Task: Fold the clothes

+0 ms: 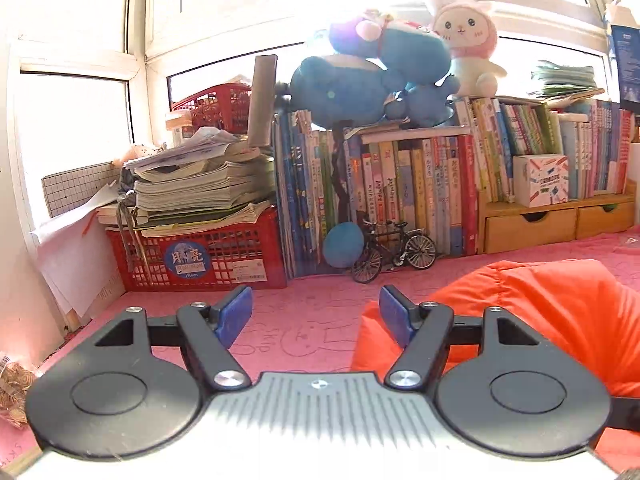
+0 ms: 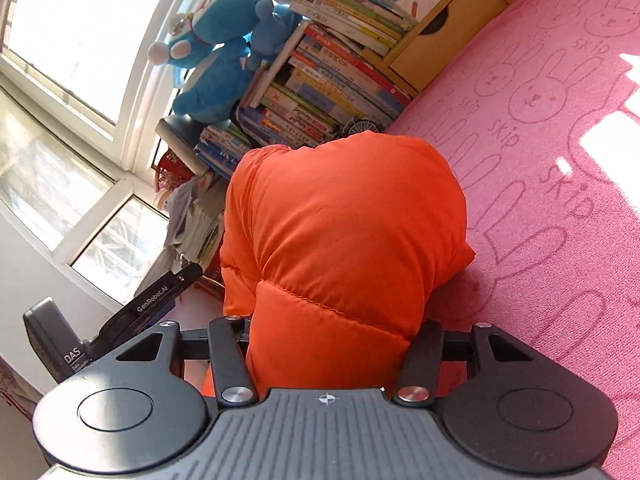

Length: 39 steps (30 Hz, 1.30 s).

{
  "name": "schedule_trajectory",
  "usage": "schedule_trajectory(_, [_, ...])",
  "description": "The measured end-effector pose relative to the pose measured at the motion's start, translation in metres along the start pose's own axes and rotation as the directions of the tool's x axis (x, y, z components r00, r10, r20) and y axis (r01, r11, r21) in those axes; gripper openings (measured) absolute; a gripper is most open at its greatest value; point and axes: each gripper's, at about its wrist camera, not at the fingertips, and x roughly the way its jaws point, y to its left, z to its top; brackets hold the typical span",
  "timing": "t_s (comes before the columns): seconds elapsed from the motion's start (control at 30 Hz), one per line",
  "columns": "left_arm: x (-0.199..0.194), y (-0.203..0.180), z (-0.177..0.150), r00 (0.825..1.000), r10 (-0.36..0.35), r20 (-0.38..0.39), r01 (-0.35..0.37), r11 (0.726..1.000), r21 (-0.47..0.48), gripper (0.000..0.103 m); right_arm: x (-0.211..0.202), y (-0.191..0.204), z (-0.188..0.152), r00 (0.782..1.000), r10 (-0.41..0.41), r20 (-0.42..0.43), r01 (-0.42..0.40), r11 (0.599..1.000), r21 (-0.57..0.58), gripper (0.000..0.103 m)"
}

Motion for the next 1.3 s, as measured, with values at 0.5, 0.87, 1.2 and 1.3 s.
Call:
schedule_trajectory(0.5, [0.033,-0.030,-0.052,0.984,0.158,-0.086,-0.148,0.983,0.111,0.072,-0.031,-0.007,0.008,0.997,-0.008,0.078,0.029,0.960,-0.277,0.069])
schedule_trajectory(0.87, [0.035,-0.022,-0.059,0.985,0.126,-0.116,-0.123,0.992,0.034,0.071,-0.040,0.092,-0.045,0.933,0.185,0.307,0.234,0.334,-0.913,0.072])
schedule_trajectory(1.2, [0.043,-0.011,-0.067,0.983,0.100,-0.152,-0.103,0.995,-0.014,0.072,0.056,0.072,-0.034,0.967,-0.005,0.254,0.245,0.283,-0.927,0.054])
schedule_trajectory(1.3, [0.049,-0.010,-0.068,0.981,0.087,-0.171,-0.091,0.996,-0.012,0.072,0.059,0.061,-0.027,0.952,-0.067,0.300,0.307,0.268,-0.913,0.057])
